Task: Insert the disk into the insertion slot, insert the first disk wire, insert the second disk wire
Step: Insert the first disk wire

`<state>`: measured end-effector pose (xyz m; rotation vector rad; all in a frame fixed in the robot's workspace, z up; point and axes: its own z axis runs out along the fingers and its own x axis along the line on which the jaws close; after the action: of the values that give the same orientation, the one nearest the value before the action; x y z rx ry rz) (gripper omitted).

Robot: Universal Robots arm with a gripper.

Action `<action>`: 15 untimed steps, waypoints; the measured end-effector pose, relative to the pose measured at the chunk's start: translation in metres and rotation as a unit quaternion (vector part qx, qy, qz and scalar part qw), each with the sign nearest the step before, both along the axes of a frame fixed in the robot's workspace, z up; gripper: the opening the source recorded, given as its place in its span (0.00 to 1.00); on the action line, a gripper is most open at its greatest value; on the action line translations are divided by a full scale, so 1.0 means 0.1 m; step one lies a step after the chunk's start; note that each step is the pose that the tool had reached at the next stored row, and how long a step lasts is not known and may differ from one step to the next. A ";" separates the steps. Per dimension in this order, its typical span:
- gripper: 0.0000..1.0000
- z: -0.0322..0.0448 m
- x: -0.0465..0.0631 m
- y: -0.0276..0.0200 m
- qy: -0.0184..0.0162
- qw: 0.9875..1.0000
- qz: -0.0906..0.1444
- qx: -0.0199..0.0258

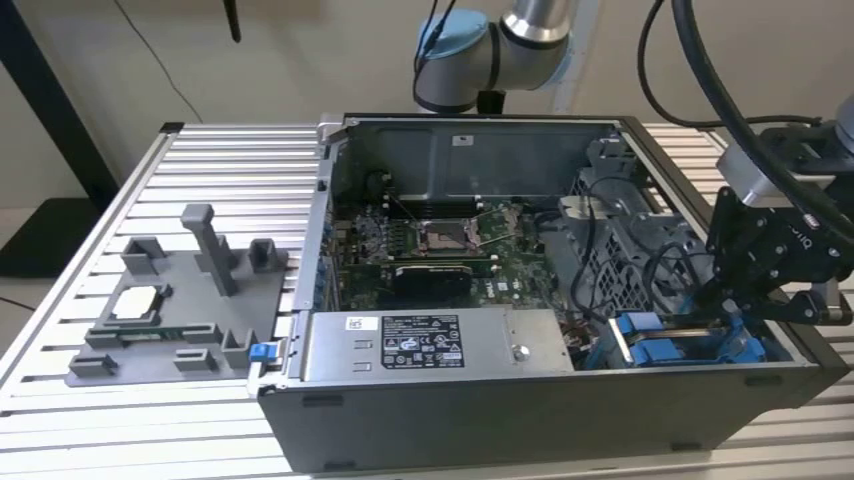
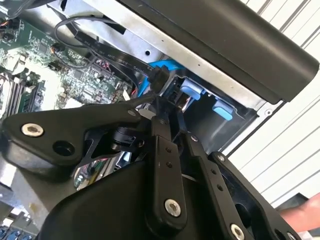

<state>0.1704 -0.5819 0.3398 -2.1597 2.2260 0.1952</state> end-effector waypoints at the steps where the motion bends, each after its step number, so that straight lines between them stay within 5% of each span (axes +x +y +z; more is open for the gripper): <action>1: 0.00 -0.004 0.00 0.000 0.000 1.000 0.000 0.000; 12: 0.00 -0.098 0.00 0.002 0.000 1.000 0.000 0.000; 14: 0.00 -0.035 0.00 0.001 0.000 1.000 0.000 0.001; 15: 1.00 0.019 0.00 0.002 0.000 1.000 0.000 0.001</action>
<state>0.1702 -0.5817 0.3417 -2.1588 2.2254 0.1962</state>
